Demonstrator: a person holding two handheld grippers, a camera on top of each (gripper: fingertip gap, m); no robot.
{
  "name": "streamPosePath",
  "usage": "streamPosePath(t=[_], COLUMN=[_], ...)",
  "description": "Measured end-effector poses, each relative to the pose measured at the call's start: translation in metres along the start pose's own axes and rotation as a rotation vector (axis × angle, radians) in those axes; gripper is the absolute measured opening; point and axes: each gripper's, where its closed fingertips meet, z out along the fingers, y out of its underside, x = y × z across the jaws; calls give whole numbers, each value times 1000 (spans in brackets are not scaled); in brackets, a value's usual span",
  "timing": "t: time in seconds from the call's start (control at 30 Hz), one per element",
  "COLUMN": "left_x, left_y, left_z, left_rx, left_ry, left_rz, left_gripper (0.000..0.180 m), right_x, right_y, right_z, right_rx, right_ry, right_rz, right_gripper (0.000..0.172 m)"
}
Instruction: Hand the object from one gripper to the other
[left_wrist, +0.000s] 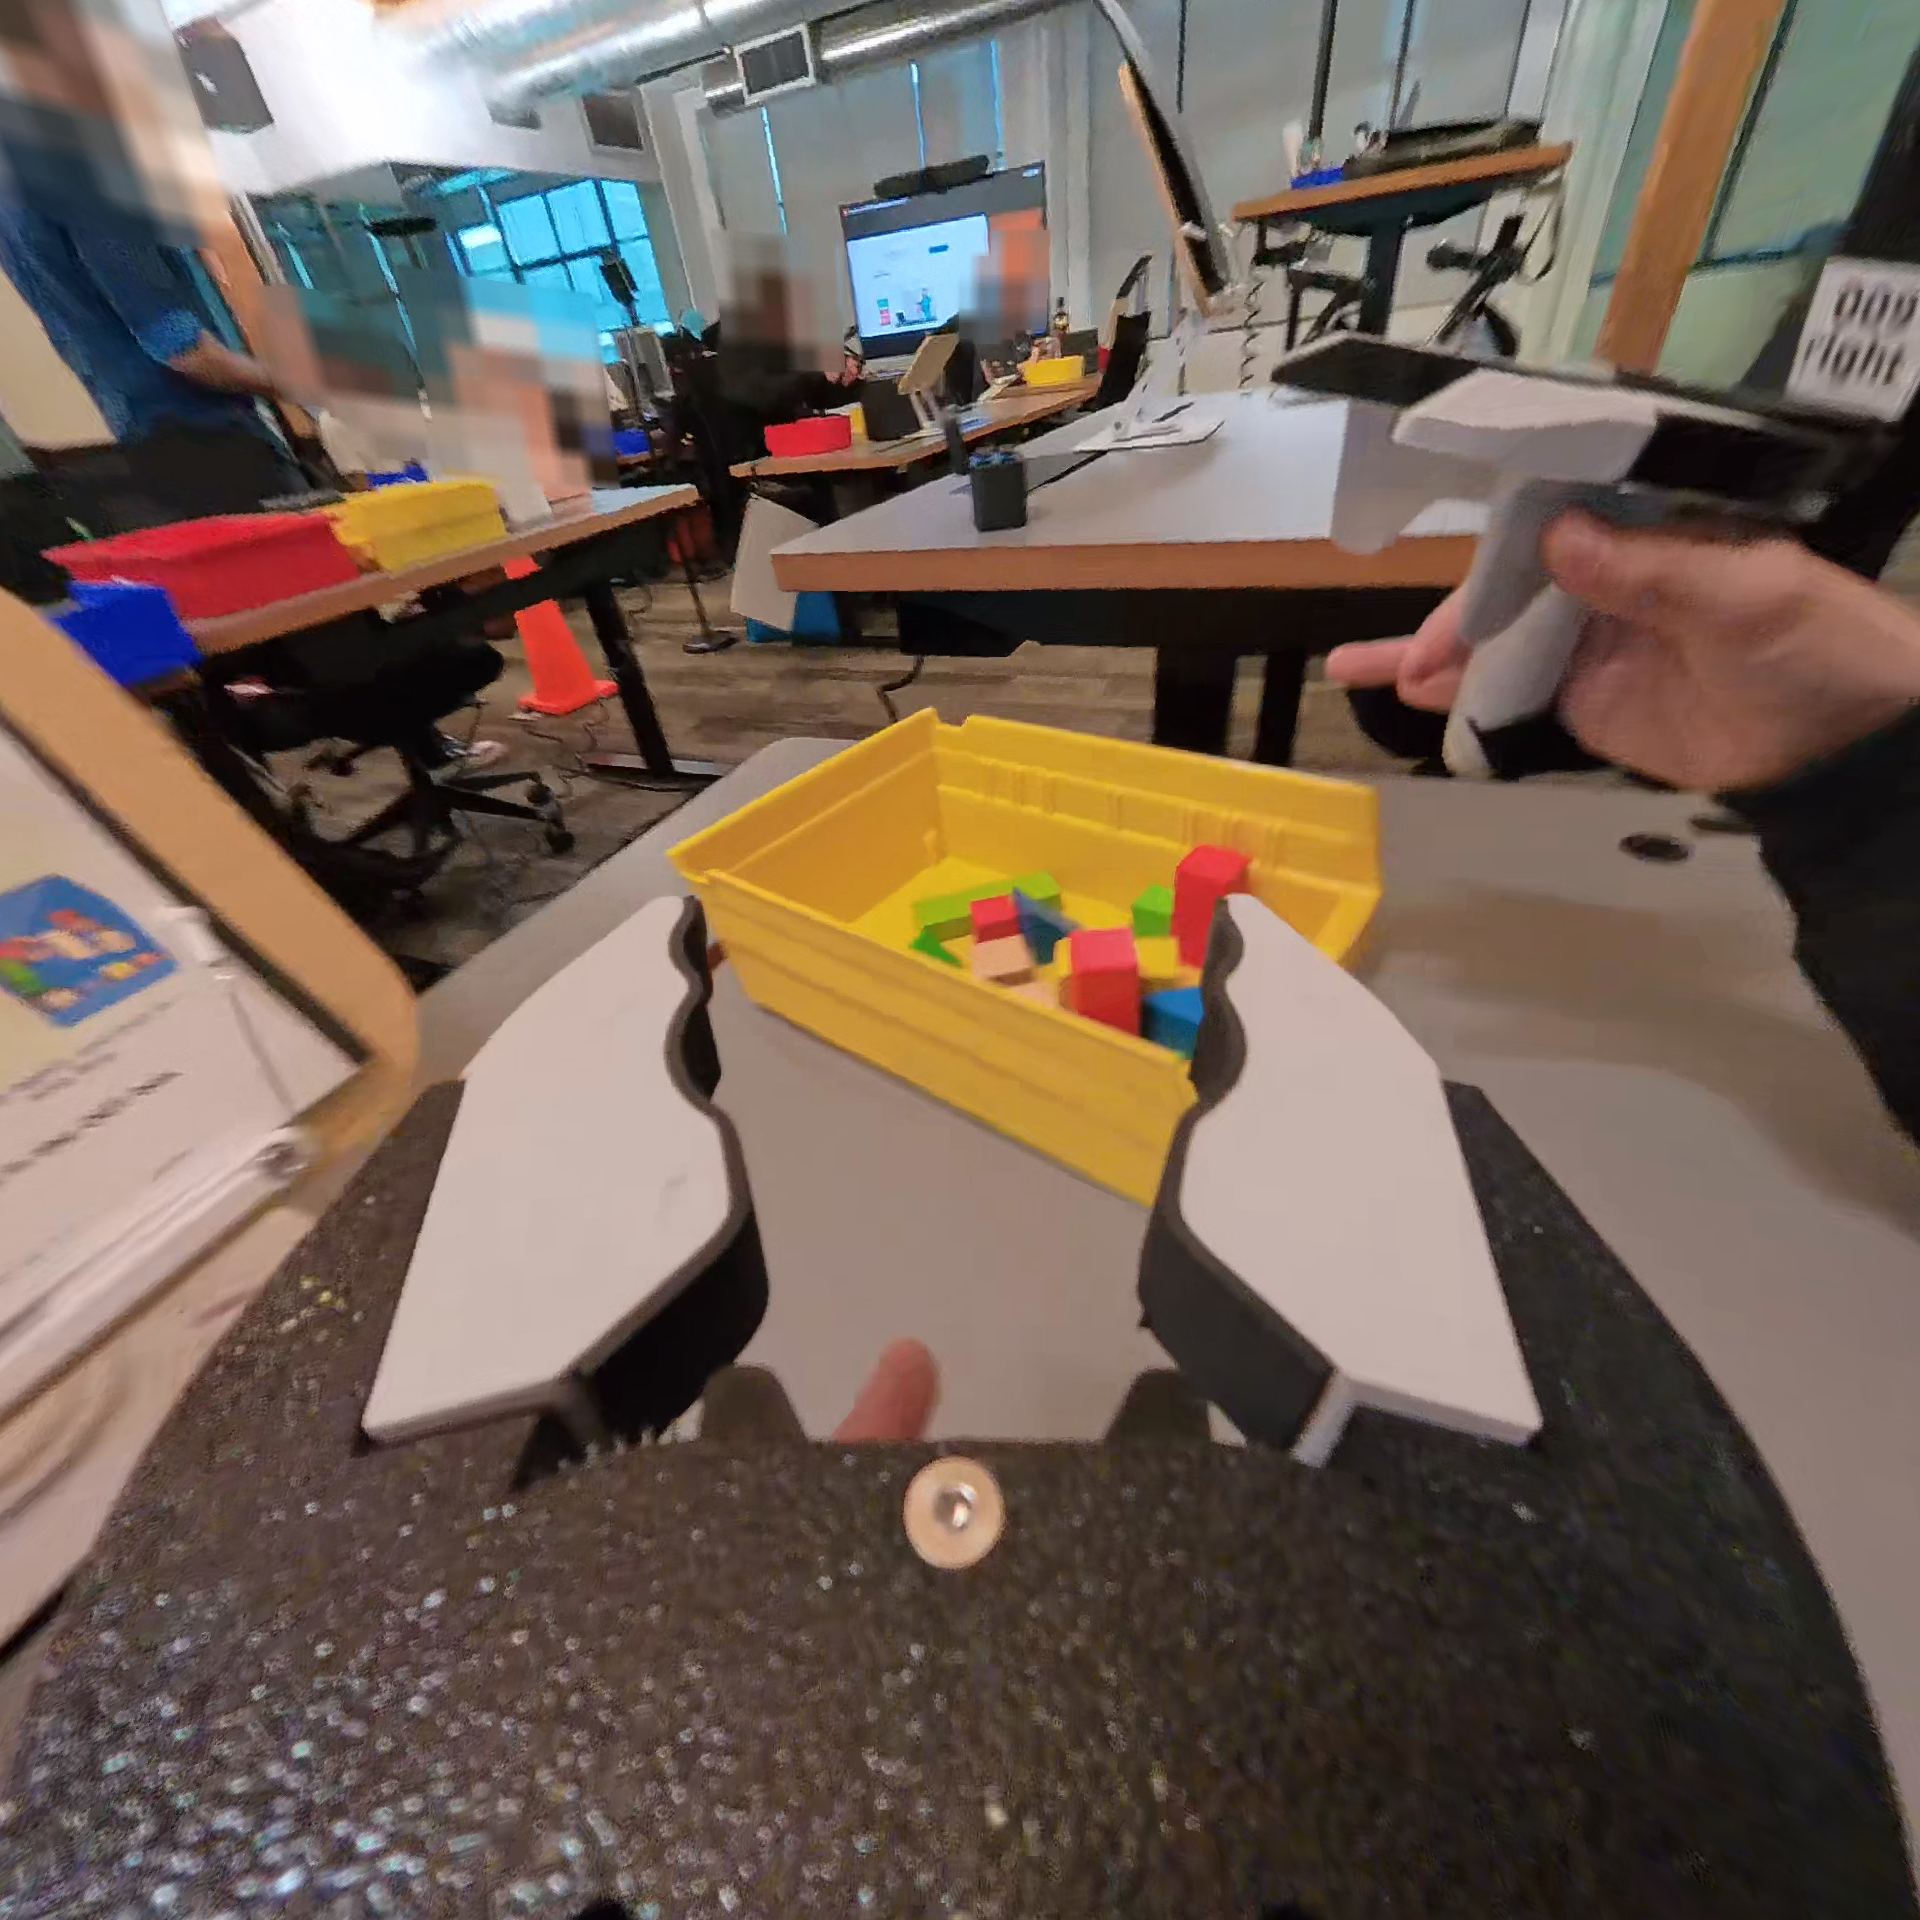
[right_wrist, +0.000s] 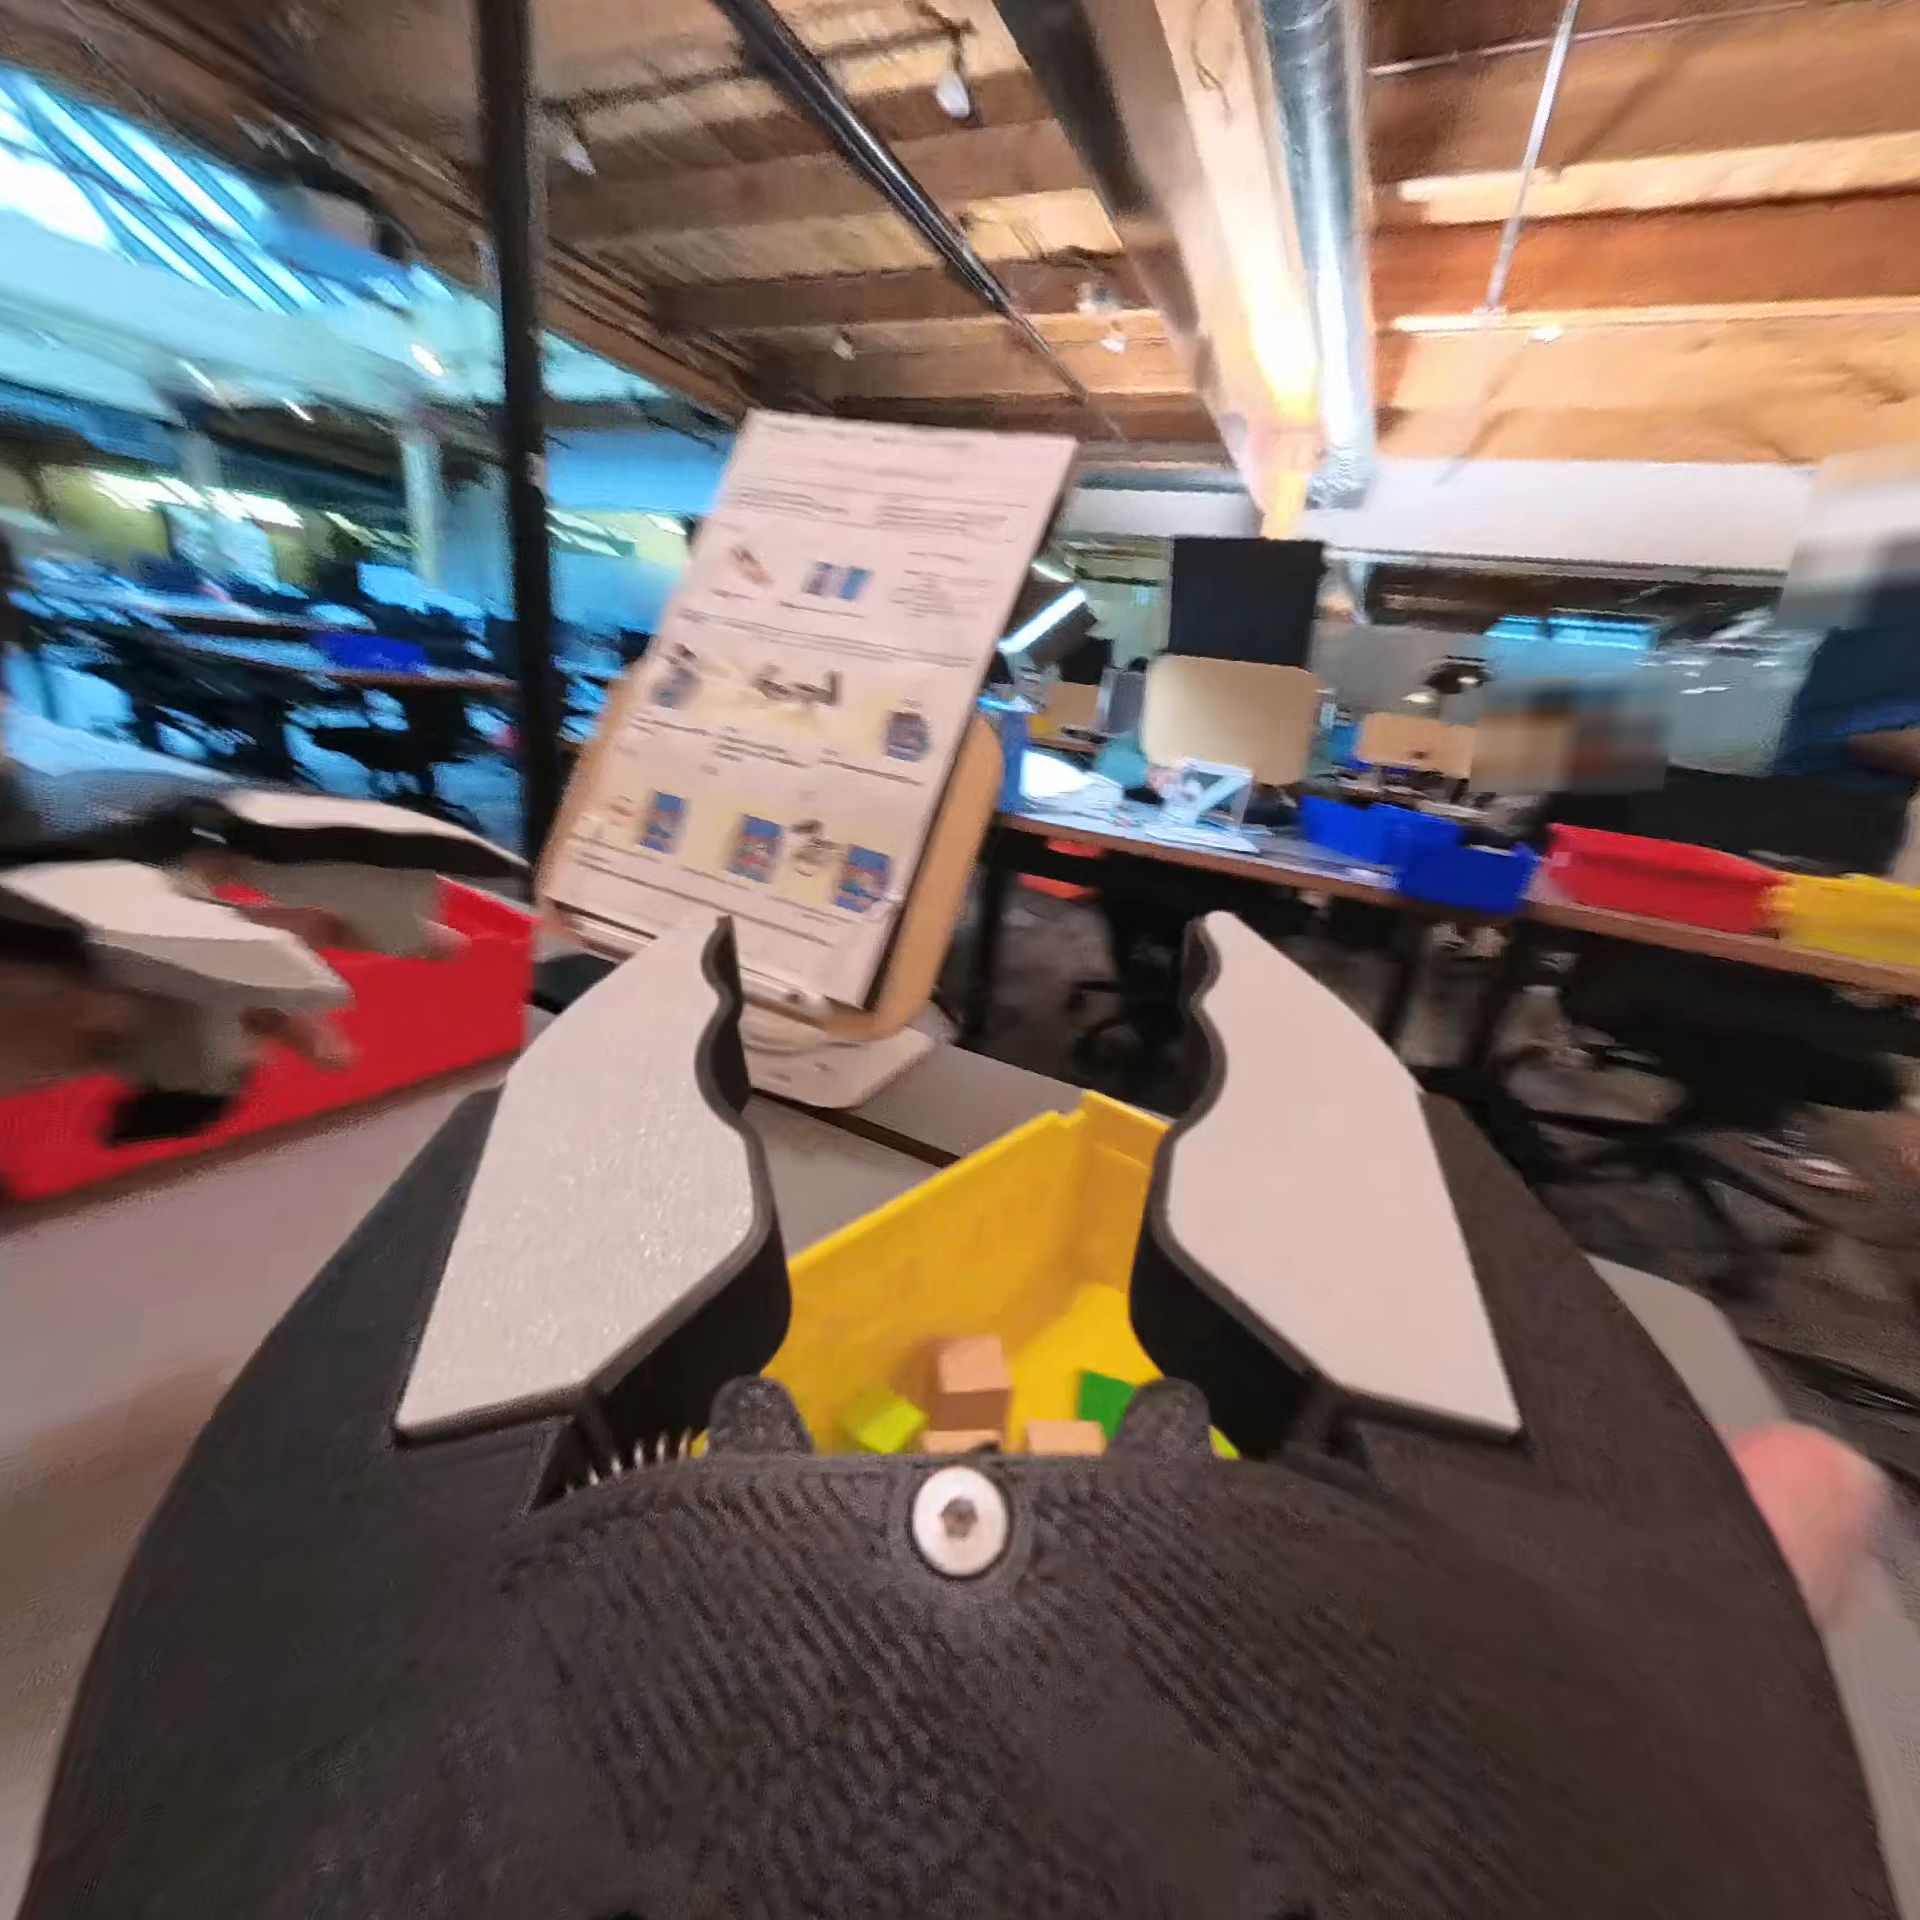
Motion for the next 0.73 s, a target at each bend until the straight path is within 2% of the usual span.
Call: streamPosePath(t=[0.07,0.13,0.2,0.3,0.4,0.5,0.57,0.67,0.73], left_x=[13,15,22,37,28,31,21,14,9], left_y=[-7,-12,-13,-11,3,15,30,53,66], left_z=[17,31,44,66,87,107,117,127,133], left_rx=[-1,-17,-51,-83,-176,-278,-388,-545,-635], left_ry=[23,-24,-28,28,-59,-33,-80,-119,-150], left_rz=[-48,-27,-30,-24,69,-19,-106,-211,-244], left_gripper=[83,85,85,81,80,77,81,86,87], right_x=[1,1,1,26,28,38,40,63,66], right_y=[-4,4,7,23,27,21,32,37,42], right_z=[-17,-32,-45,-61,-66,-70,-70,-79,-80], right_rx=[7,-69,-68,-119,-145,-87,-174,-228,-269], right_ry=[25,69,109,268,240,317,329,519,529], right_rz=[12,-113,-165,-136,-165,-120,-129,-220,-259], right_gripper=[80,73,80,98,108,123,124,137,131])
